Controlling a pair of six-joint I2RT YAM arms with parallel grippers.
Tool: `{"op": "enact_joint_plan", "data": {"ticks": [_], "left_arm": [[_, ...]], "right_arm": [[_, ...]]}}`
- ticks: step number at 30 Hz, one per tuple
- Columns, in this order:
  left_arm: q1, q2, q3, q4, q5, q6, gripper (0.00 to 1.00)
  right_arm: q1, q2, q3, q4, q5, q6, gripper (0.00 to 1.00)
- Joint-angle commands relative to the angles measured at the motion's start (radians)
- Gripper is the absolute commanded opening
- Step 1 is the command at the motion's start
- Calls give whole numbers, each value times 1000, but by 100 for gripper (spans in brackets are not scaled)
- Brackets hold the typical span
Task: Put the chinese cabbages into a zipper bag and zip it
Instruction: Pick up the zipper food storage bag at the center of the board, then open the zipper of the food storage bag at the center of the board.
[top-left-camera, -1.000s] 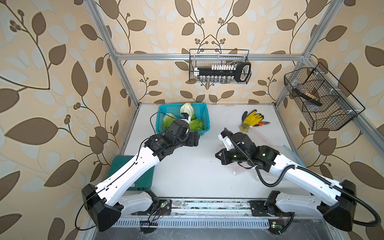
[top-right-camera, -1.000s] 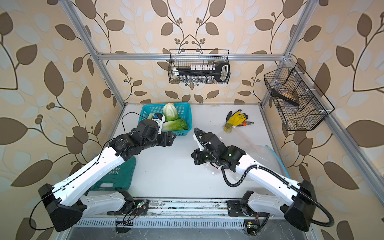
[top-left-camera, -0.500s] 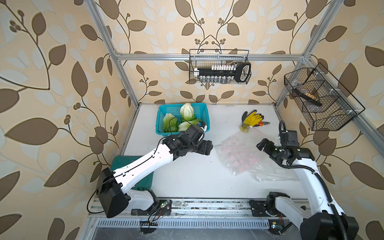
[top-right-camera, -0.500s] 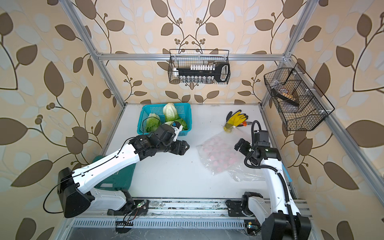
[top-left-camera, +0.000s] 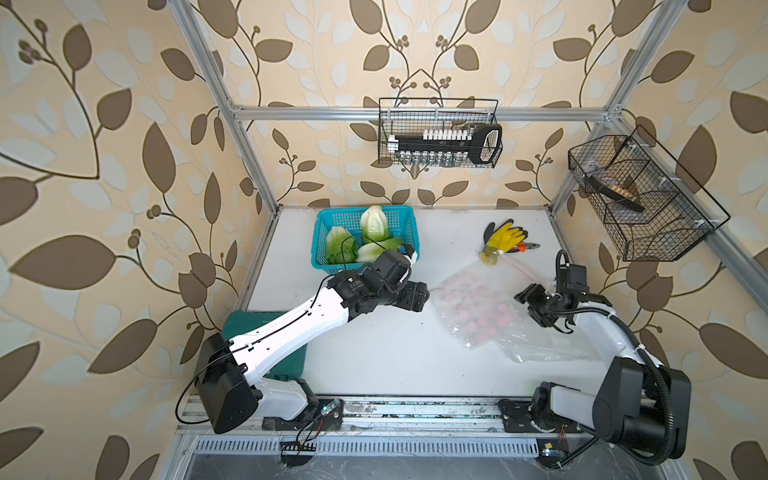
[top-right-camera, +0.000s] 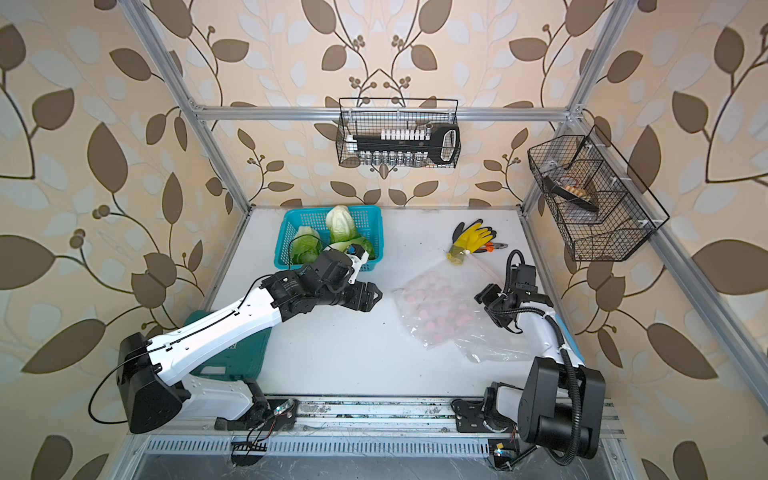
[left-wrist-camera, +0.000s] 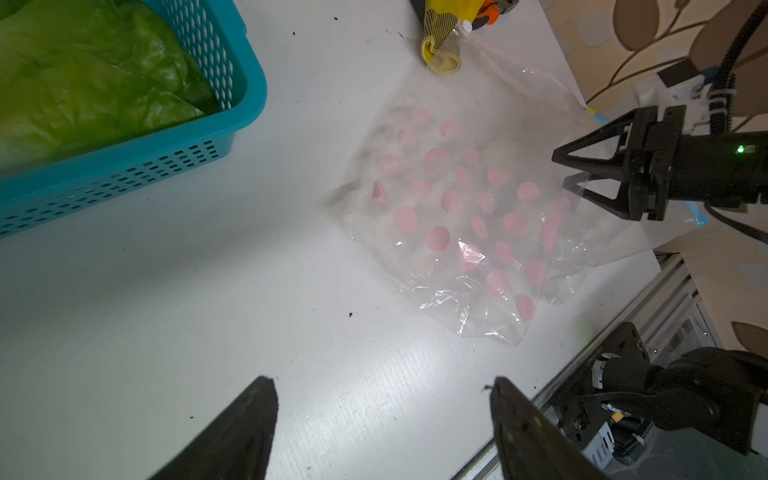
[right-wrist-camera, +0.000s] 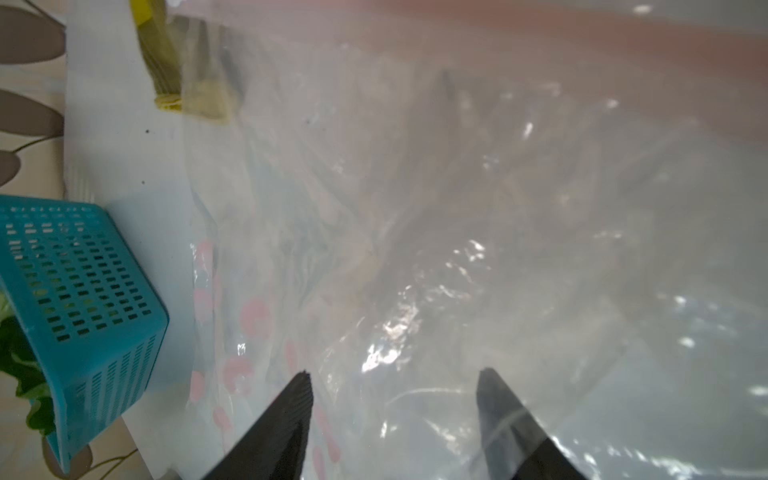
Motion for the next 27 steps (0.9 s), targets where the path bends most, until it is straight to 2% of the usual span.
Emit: {"op": "enact_joint_plan", "data": {"ticks": [1, 5, 8, 12, 16, 21, 25, 27], "left_arm": [[-5, -43, -17, 18, 15, -7, 81], [-4, -50, -16, -5, -17, -10, 80], [1, -70, 6, -62, -80, -4, 80], [46, -118, 15, -106, -64, 3, 80], [132, -166, 20, -125, 20, -9, 80], [262, -209, 85, -204, 71, -33, 81], [334, -227, 139, -265, 90, -55, 82], [377, -237, 160, -307, 72, -72, 83]], "right_arm": [[51, -51, 1, 88, 37, 20, 52], [68, -4, 1, 147, 7, 28, 28], [103, -37, 18, 167, 11, -3, 14], [260, -142, 69, 165, 87, -105, 0], [467, -207, 148, 148, 172, -232, 0], [788, -244, 292, 195, 249, -479, 0], [996, -169, 413, 253, 212, -597, 0], [1055, -131, 459, 296, 137, -609, 0]]}}
